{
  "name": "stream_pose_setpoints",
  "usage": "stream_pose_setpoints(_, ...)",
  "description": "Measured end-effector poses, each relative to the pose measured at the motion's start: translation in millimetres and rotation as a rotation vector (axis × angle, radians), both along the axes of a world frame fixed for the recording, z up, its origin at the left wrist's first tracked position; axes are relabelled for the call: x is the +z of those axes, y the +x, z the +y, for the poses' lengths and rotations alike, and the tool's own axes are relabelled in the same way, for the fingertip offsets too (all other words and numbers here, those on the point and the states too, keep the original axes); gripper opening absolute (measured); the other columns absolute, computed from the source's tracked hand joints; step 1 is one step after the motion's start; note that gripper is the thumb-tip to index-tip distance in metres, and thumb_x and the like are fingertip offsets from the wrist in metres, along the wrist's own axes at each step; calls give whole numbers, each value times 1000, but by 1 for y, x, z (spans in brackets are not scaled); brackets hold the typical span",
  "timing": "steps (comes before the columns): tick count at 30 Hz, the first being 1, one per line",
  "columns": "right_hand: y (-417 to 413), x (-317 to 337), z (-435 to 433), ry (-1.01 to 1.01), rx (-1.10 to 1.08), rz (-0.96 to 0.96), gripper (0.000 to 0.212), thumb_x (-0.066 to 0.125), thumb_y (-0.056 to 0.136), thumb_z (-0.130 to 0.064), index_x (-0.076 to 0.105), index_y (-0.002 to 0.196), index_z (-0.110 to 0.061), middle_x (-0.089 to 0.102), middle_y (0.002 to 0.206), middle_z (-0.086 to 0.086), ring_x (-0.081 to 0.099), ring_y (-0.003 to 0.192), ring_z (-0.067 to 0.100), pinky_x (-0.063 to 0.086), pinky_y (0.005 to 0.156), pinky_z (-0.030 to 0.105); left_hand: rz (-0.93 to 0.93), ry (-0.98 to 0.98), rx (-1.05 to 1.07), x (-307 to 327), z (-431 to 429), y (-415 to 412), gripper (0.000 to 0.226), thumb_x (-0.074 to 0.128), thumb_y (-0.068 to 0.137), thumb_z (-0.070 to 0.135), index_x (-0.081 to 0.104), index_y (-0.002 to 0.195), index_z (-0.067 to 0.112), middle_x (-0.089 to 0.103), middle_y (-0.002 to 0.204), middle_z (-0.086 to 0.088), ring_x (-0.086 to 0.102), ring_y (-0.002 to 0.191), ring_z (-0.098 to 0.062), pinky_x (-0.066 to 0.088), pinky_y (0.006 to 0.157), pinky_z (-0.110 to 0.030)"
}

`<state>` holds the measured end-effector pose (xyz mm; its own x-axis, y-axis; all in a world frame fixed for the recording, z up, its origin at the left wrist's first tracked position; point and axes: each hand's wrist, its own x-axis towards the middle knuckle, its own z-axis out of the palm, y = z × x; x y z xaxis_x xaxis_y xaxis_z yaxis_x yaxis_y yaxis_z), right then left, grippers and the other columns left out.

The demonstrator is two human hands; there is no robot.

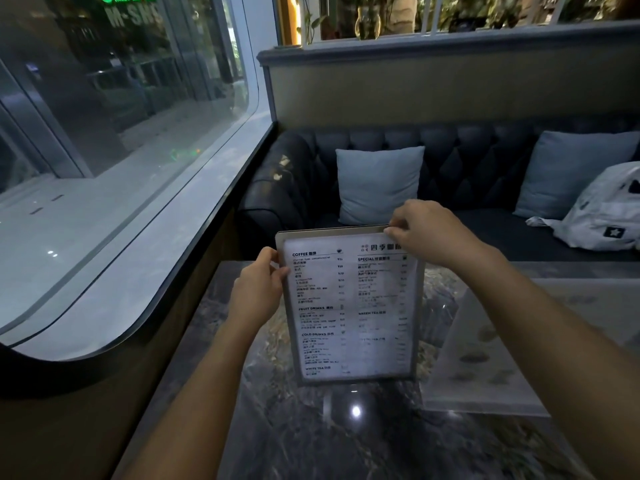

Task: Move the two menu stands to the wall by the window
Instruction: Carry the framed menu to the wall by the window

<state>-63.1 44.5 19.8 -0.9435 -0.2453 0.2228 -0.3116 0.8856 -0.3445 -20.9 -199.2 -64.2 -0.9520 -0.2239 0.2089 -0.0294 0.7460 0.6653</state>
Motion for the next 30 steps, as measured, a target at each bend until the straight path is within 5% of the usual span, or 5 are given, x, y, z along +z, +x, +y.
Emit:
stream_pose_setpoints(7,8,7,-2,46,7,-142,36,56,84,-33,59,108,-7,55,117,13,52,104,28,47,86,41,31,-61,43,-6,8,1,9,51,92,24,46,96,18,61,87,-4,61,81,-30,54,69,-46)
stream_pose_setpoints(14,27,-24,-26,-239,-241,-238,98,57,83,-42,-14,143,-12,-16,155,16,-15,142,31,-2,115,44,89,136,-13,-23,19,16,26,55,89,15,47,114,16,58,103,1,57,91,-17,47,73,-34)
stream_pose_setpoints(18,39,-58,-31,-659,-415,-139,94,58,83,-40,-8,144,-11,-2,158,13,-3,144,28,5,117,45,99,232,-46,-35,20,25,32,57,89,17,46,118,20,55,103,7,56,94,-13,50,80,-35)
stream_pose_setpoints(25,63,-127,-28,-873,-442,-272,79,58,82,-39,14,142,-14,33,145,15,33,132,32,34,104,59,-12,389,-51,-62,21,27,15,51,92,19,46,101,29,57,91,15,57,84,-3,46,63,-19)
stream_pose_setpoints(30,71,-150,-17,-1020,-383,-308,58,56,85,-37,33,133,-16,55,123,5,56,110,22,50,87,41,-52,678,-36,-81,23,33,15,42,96,20,55,91,25,63,90,5,63,77,-1,48,51,-6)
